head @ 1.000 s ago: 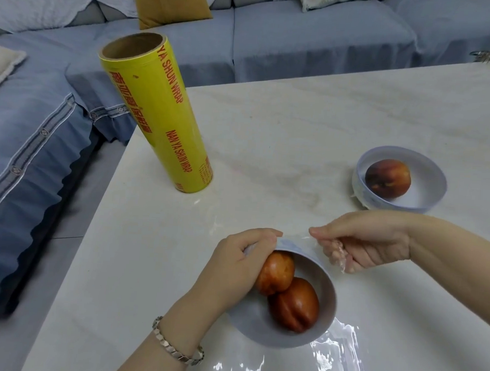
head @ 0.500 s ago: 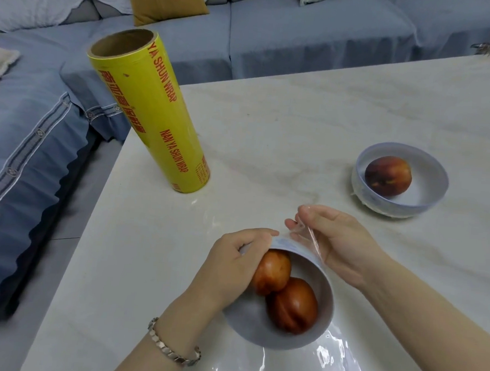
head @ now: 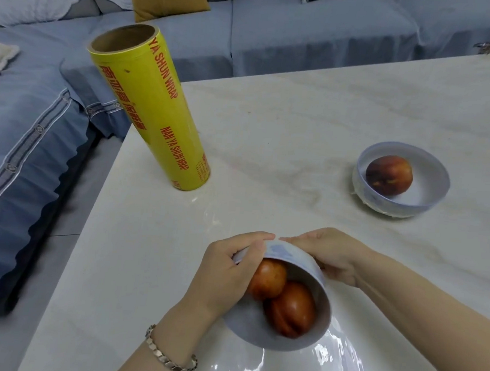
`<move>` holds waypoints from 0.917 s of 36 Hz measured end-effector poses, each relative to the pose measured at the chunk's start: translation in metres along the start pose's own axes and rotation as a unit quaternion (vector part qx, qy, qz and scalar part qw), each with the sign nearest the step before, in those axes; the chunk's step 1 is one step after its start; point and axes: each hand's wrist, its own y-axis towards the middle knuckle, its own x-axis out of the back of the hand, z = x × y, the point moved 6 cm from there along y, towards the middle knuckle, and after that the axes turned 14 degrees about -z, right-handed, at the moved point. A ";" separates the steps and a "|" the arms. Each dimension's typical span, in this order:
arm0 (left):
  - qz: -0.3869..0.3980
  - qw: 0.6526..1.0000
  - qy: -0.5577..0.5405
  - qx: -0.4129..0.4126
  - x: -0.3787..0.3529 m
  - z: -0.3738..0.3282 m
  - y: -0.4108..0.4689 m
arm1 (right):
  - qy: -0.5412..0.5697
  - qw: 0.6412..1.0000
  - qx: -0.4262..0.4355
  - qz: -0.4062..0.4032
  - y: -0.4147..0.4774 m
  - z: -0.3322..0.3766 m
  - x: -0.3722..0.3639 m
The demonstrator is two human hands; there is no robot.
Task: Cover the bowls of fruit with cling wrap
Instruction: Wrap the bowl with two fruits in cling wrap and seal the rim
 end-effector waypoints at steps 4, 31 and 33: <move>0.014 1.000 0.008 0.001 -0.001 -0.002 -0.001 | -0.005 0.999 0.032 -0.037 -0.001 -0.002 0.012; -0.006 0.999 0.001 0.040 -0.001 0.006 0.005 | -0.141 0.804 0.553 -0.167 -0.085 0.025 0.025; -0.007 0.999 0.001 0.039 0.000 0.007 0.005 | -0.155 0.809 0.545 -0.158 -0.083 0.025 0.022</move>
